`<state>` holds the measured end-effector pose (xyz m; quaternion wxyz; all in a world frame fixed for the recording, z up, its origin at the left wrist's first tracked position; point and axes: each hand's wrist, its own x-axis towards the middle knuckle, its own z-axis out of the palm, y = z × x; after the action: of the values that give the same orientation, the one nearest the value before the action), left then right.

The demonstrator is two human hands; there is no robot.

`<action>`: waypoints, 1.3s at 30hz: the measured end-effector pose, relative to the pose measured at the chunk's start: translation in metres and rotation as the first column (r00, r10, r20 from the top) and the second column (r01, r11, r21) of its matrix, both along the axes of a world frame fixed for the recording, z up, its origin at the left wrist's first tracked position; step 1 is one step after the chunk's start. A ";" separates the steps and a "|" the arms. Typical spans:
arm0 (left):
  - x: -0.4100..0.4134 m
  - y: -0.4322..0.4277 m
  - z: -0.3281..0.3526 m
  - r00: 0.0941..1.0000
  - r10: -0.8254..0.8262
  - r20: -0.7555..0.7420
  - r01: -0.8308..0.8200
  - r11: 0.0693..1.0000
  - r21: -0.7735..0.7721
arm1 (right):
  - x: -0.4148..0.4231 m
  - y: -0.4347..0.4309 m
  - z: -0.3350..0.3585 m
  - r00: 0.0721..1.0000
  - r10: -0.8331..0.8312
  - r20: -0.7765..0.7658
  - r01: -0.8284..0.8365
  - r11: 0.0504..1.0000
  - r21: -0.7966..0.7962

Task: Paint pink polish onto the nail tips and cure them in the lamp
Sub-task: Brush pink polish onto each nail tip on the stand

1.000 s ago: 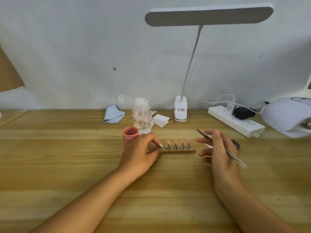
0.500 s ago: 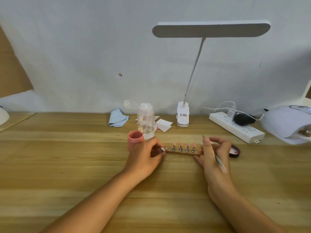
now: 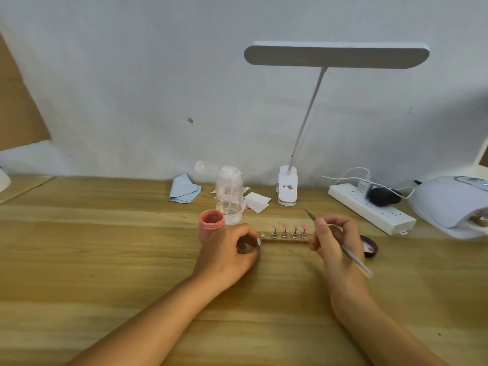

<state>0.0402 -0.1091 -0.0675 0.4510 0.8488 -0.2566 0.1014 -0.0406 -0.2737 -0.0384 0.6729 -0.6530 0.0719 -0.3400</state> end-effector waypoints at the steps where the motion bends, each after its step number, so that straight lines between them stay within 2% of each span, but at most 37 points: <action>1: 0.000 0.001 -0.001 1.000 -0.007 -0.022 0.008 1.000 0.007 | -0.003 0.001 0.000 1.000 0.020 0.024 -0.019 0.999 -0.049; 4: 0.000 0.002 -0.001 0.999 -0.008 -0.053 0.011 0.998 0.060 | -0.006 0.010 0.004 0.992 0.123 0.033 -0.119 0.986 -0.114; 8: -0.003 0.005 0.001 0.999 0.011 -0.033 -0.007 0.993 0.122 | 0.009 0.026 0.026 0.957 0.268 -0.111 -0.280 0.954 -0.105; 12: -0.005 0.004 0.006 1.000 -0.017 -0.002 0.017 0.988 0.151 | 0.037 0.045 0.056 0.933 0.297 -0.203 -0.344 0.900 -0.268; 14: -0.006 0.003 0.007 0.998 -0.031 0.050 0.021 0.982 0.188 | 0.051 0.059 0.062 0.930 0.269 -0.249 -0.350 0.854 -0.384; 16: -0.005 0.003 0.008 0.996 -0.016 0.085 -0.001 0.980 0.198 | 0.064 0.071 0.061 0.943 0.168 -0.288 -0.300 0.806 -0.510; 19: -0.006 0.001 0.007 0.996 0.037 0.079 -0.053 0.977 0.207 | 0.079 0.080 0.051 0.942 0.000 -0.335 -0.232 0.722 -0.652; 22: -0.007 -0.001 0.007 0.998 0.055 0.033 -0.061 0.978 0.198 | 0.088 0.083 0.040 0.933 -0.076 -0.352 -0.219 0.655 -0.723; 27: -0.007 -0.004 0.009 0.998 0.060 0.012 -0.061 0.976 0.208 | 0.094 0.078 0.032 0.921 -0.110 -0.374 -0.217 0.652 -0.727; 33: -0.010 -0.005 0.013 0.999 0.036 -0.012 -0.033 0.982 0.187 | 0.089 0.073 0.035 0.949 0.005 -0.315 -0.197 0.790 -0.581; 39: -0.009 -0.003 0.012 0.997 0.067 -0.033 -0.059 0.977 0.203 | 0.083 0.074 0.033 0.935 0.082 -0.345 -0.289 0.738 -0.610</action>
<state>0.0315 -0.1119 -0.0556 0.3640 0.8998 -0.2294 0.0721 0.0420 -0.1999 -0.0058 0.4156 -0.8929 -0.0175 -0.1725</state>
